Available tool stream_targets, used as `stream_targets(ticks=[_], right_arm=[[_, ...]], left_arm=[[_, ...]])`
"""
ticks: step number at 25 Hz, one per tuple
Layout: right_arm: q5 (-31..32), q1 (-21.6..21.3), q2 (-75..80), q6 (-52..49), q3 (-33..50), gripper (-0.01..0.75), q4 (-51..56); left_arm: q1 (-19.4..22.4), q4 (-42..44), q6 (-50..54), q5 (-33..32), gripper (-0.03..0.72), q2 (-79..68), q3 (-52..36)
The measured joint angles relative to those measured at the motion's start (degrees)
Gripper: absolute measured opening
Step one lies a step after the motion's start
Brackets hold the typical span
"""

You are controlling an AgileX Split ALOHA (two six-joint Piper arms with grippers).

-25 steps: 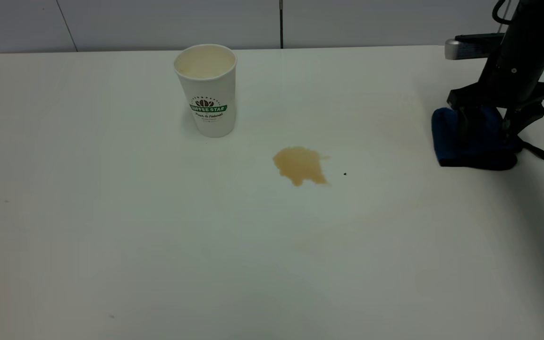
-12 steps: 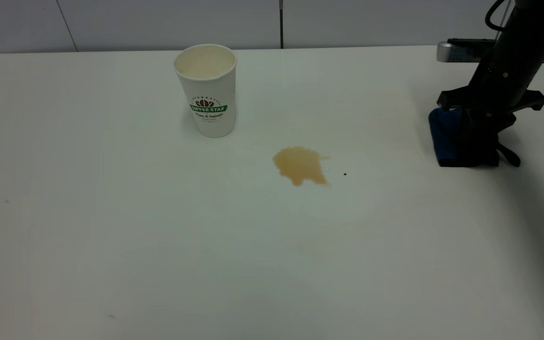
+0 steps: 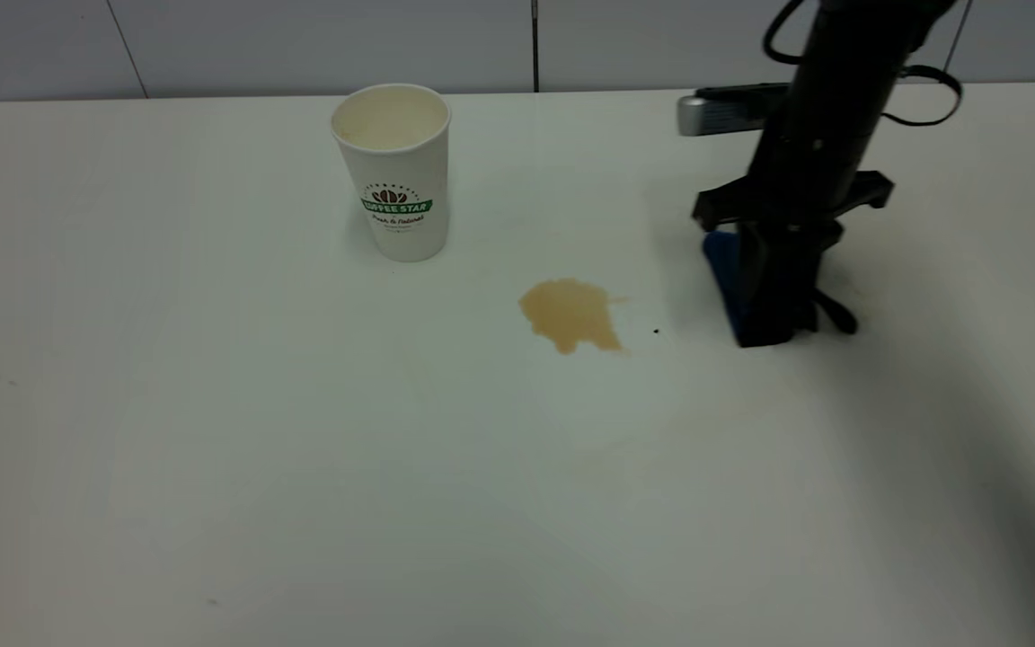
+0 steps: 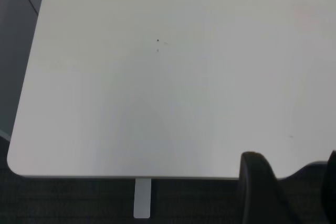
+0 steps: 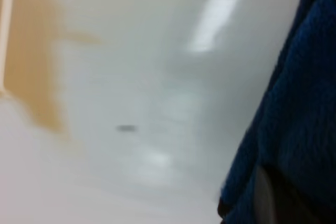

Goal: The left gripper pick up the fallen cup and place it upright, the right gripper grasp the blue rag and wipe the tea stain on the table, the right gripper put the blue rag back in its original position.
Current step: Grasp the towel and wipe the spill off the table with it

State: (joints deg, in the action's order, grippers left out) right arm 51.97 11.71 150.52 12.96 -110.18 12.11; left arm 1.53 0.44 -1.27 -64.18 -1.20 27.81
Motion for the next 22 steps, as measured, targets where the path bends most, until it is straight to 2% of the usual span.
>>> stream_targets(ticks=[6, 13, 17, 22], right_arm=[[-0.2, 9.9, 0.0, -1.0, 0.0, 0.117, 2.3], [-5.1, 17.8, 0.0, -1.4, 0.0, 0.117, 5.5], [-11.3, 20.4, 0.0, -1.4, 0.0, 0.117, 6.0], [-15.0, 19.6, 0.2, -1.4, 0.0, 0.117, 5.9]], left_arm=[[0.0, 0.0, 0.0, 0.0, 0.326, 0.0, 0.0], [0.0, 0.0, 0.0, 0.0, 0.326, 0.0, 0.0], [0.0, 0.0, 0.0, 0.0, 0.326, 0.0, 0.0], [0.0, 0.0, 0.0, 0.0, 0.326, 0.0, 0.0]])
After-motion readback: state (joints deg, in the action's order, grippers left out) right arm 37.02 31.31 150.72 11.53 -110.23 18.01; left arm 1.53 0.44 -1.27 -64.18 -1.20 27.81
